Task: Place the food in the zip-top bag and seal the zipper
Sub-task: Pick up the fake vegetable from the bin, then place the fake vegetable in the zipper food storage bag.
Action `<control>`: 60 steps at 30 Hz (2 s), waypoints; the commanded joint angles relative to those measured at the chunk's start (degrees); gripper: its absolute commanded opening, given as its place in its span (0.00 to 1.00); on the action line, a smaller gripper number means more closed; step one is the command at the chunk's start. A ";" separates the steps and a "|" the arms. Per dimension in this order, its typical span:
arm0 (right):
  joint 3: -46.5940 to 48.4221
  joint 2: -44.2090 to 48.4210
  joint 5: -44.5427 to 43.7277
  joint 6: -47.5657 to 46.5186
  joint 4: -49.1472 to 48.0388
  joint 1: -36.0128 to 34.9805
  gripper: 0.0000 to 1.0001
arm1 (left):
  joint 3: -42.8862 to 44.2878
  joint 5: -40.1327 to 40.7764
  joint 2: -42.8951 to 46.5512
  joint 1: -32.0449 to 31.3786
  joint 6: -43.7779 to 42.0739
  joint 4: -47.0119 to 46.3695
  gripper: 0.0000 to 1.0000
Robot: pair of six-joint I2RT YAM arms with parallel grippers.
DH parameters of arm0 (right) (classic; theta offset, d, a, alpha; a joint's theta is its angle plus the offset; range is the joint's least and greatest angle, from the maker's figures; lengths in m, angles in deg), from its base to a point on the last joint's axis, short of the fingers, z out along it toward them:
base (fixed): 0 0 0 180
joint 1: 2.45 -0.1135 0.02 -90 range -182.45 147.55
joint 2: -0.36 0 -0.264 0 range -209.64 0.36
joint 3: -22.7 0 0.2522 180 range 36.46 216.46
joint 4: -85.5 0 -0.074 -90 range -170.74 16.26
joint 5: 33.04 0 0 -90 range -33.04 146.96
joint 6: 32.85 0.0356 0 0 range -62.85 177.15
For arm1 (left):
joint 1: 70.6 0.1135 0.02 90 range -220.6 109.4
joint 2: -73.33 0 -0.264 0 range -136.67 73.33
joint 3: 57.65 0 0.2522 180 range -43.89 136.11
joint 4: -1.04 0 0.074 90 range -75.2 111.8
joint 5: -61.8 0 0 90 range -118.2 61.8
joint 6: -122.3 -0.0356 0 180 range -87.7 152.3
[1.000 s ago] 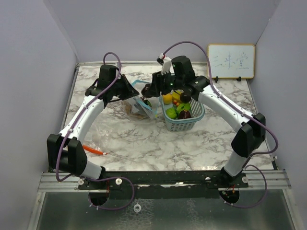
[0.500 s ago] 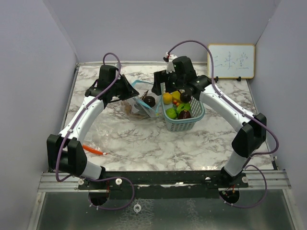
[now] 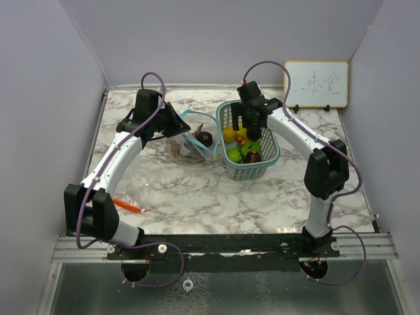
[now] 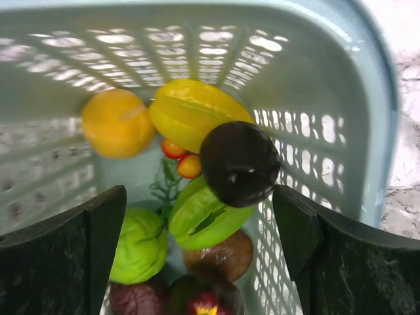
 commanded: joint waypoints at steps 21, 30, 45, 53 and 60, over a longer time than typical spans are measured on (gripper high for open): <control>-3.69 -9.79 -9.91 -0.85 -1.45 1.26 0.31 | -1.71 -2.72 -0.35 2.40 -1.42 -0.95 0.00; -4.11 4.64 3.12 -6.34 -5.05 1.24 0.29 | -1.18 -3.60 -0.56 2.57 -0.59 -1.71 0.00; -5.89 14.55 41.82 -3.73 -20.06 -5.50 0.28 | -3.45 -6.45 0.48 2.59 2.93 -5.72 0.00; -5.09 6.40 40.62 -2.59 -21.86 -8.23 0.33 | -3.74 -6.89 2.04 2.55 3.74 -5.53 0.00; -1.41 1.69 37.59 -4.25 -19.46 -8.46 0.54 | -3.97 -7.08 3.96 2.56 4.18 -5.05 0.00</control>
